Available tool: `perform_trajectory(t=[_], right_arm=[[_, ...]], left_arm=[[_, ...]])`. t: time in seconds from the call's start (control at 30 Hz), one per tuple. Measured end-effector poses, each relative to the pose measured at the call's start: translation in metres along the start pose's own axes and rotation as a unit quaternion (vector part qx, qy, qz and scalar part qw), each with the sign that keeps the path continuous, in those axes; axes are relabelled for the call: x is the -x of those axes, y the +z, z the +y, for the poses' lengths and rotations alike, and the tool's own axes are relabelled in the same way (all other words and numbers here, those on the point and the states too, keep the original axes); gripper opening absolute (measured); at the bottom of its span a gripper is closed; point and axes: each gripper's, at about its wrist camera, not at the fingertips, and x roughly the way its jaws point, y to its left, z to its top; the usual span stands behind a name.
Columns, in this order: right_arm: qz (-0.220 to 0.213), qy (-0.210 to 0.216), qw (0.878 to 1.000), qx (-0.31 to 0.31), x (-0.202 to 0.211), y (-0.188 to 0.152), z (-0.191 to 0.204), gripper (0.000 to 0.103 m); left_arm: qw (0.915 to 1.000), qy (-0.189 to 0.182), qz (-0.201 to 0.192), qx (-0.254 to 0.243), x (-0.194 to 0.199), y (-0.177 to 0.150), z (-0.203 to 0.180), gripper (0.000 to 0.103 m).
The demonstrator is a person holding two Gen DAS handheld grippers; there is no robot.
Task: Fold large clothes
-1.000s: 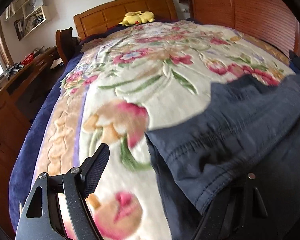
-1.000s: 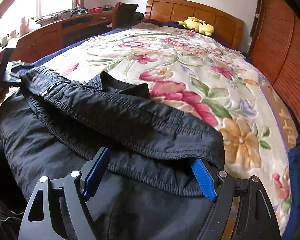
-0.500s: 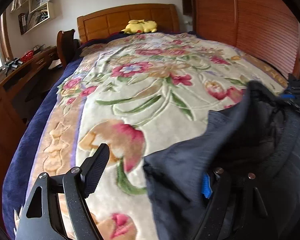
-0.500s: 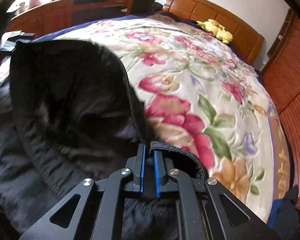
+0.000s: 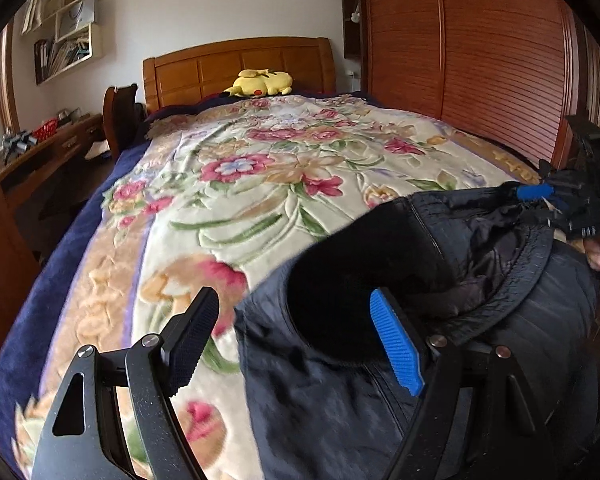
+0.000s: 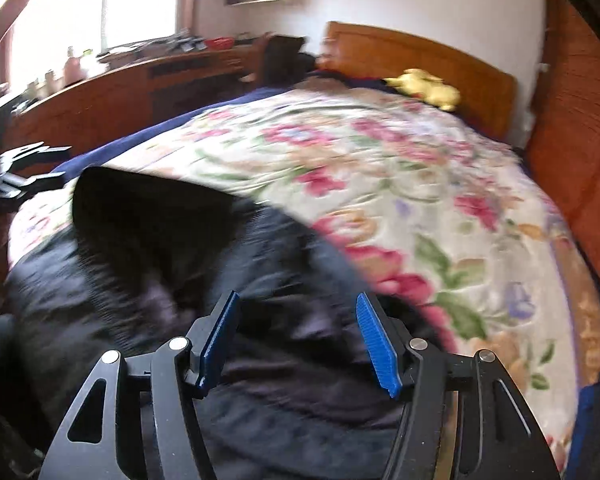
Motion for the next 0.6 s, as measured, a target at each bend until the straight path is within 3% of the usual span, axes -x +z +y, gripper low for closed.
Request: perform_trajectory(t=[0.2, 0.4, 0.43, 0.53, 0.6], right_arm=[[0.043, 0.082, 0.995, 0.035, -0.021, -0.019, 0.053, 0.063], [0.099, 0.095, 0.987, 0.082, -0.054, -0.034, 0.080, 0.062], [0.111, 0.088, 0.986, 0.092, -0.061, -0.035, 0.082, 0.052], [0.132, 0.059, 0.979, 0.141, -0.080, -0.033, 0.089, 0.006], [0.122, 0.042, 0.980, 0.150, -0.087, -0.021, 0.087, 0.004]], left_arm=[[0.9996, -0.004, 0.016, 0.024, 0.001, -0.029, -0.006, 0.079], [0.9987, -0.007, 0.028, 0.042, 0.006, -0.051, -0.009, 0.079], [0.9986, -0.008, 0.030, 0.043, 0.006, -0.053, -0.010, 0.079], [0.9986, -0.007, 0.031, 0.041, 0.009, -0.056, -0.014, 0.079], [0.9987, -0.008, 0.031, 0.040, 0.011, -0.056, -0.016, 0.079]])
